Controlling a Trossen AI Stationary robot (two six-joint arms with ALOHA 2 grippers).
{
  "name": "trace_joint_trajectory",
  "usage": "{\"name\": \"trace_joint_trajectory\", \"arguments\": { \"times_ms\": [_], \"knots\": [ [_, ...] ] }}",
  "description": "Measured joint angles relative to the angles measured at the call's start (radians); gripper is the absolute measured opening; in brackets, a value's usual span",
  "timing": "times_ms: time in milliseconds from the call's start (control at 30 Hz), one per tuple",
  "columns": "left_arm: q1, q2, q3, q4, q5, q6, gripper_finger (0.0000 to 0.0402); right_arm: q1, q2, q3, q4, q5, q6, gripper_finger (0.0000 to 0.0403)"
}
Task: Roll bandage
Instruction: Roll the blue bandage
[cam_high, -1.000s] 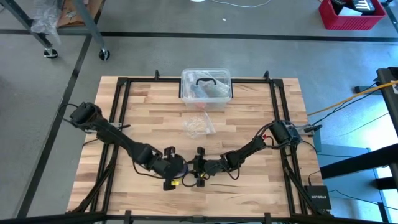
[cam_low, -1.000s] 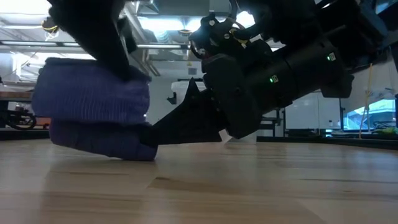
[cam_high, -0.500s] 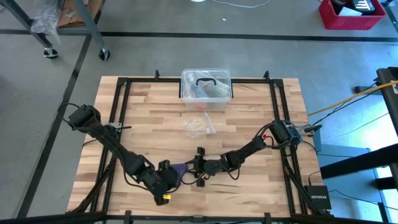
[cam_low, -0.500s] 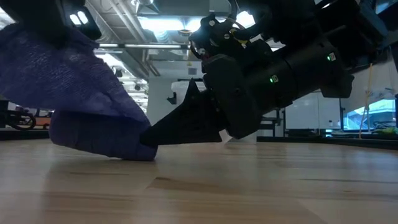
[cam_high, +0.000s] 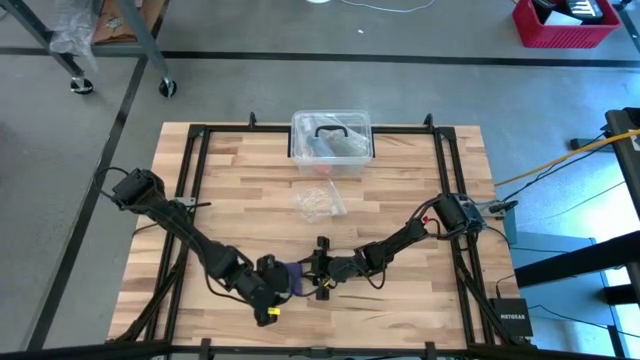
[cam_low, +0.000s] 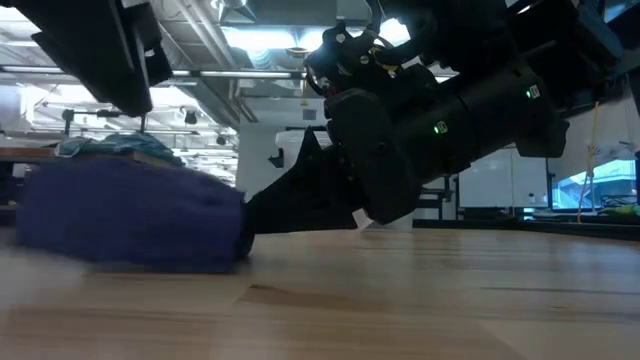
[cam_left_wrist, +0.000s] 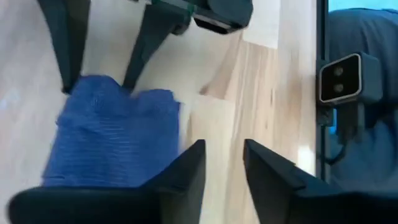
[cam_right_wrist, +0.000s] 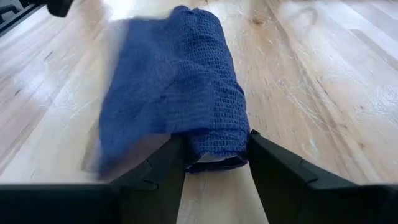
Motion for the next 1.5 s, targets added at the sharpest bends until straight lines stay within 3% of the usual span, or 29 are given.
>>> {"name": "trace_joint_trajectory", "arguments": {
  "times_ms": [200,433,567,767,833,1500],
  "knots": [
    [0.001,-0.011,0.0,0.004,0.178,-0.022,0.0147,0.0,0.0,0.0,0.0,-0.001,0.0,0.0175],
    [0.001,-0.05,-0.001,-0.037,0.188,-0.039,0.0153,0.0,0.0,0.0,0.0,-0.001,0.001,0.0175],
    [0.005,-0.071,-0.001,-0.097,0.104,-0.023,0.0153,0.0,0.0,0.0,0.0,-0.001,0.001,0.0175],
    [0.01,-0.07,-0.001,-0.14,-0.264,0.059,0.0153,0.0,0.0,0.0,0.0,-0.002,0.001,0.0175],
    [0.017,-0.063,-0.001,-0.165,-0.343,0.065,0.0153,0.0,0.0,0.0,-0.001,-0.002,0.001,0.0175],
    [0.04,0.085,-0.001,-0.181,-0.29,0.074,0.0153,0.0,0.0,0.0,-0.001,-0.003,0.0,0.0175]
  ]
}}
